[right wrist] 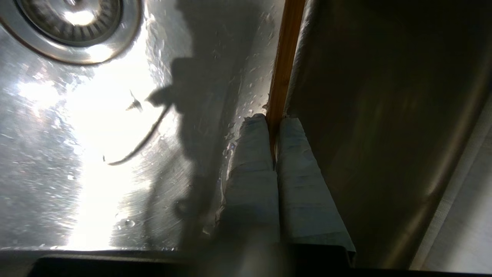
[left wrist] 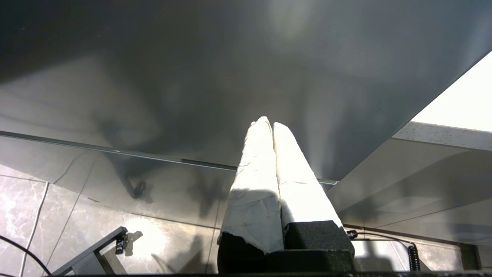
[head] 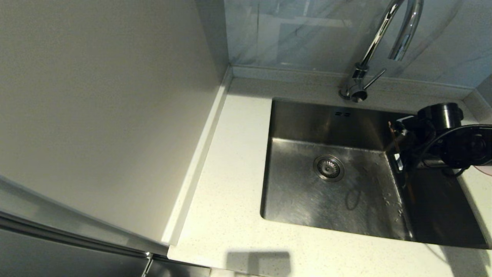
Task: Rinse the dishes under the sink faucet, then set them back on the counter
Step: Put the chopsticks into the sink
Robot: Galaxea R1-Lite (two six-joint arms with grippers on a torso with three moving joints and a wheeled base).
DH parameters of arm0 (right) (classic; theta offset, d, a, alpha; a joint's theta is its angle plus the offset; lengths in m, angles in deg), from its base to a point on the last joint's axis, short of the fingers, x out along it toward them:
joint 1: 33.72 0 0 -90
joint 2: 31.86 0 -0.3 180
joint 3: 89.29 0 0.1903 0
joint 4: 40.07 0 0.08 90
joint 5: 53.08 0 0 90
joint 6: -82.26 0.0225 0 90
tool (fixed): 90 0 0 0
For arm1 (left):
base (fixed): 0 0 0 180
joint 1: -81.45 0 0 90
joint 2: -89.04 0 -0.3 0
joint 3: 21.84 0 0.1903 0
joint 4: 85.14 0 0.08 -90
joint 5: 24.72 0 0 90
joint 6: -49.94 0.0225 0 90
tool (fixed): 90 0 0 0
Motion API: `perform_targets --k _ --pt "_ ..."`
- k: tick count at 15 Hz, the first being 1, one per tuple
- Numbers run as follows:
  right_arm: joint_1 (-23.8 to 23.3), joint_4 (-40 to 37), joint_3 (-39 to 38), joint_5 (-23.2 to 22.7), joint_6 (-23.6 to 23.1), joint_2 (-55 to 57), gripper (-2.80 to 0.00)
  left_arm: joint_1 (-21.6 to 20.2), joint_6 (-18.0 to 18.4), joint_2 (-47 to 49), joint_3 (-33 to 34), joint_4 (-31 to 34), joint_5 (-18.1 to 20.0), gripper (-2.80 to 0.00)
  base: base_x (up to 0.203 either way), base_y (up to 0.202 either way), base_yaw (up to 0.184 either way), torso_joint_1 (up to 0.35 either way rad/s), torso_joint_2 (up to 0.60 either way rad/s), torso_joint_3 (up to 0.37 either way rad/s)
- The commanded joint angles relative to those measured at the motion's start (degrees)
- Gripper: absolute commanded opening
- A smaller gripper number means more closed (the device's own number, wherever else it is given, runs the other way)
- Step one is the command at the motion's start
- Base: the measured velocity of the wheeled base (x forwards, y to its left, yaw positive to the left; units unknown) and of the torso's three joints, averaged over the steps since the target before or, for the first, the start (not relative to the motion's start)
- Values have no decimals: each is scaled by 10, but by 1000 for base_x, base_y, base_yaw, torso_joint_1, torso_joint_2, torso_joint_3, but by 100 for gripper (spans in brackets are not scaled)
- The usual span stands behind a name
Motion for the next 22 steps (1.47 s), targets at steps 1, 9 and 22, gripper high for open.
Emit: perform_targets --k 1,9,22 --pt "-3 16 5 1 -13 49 -280 0 0 -2 0 0 0 -280 0 0 0 0 0 0" --pt "-6 32 23 7 -32 77 0 0 0 -2 0 0 0 -280 0 0 0 0 0 0" --pt "-203 0 71 -26 -233 -109 0 0 0 -2 0 0 0 -280 0 0 0 0 0 0"
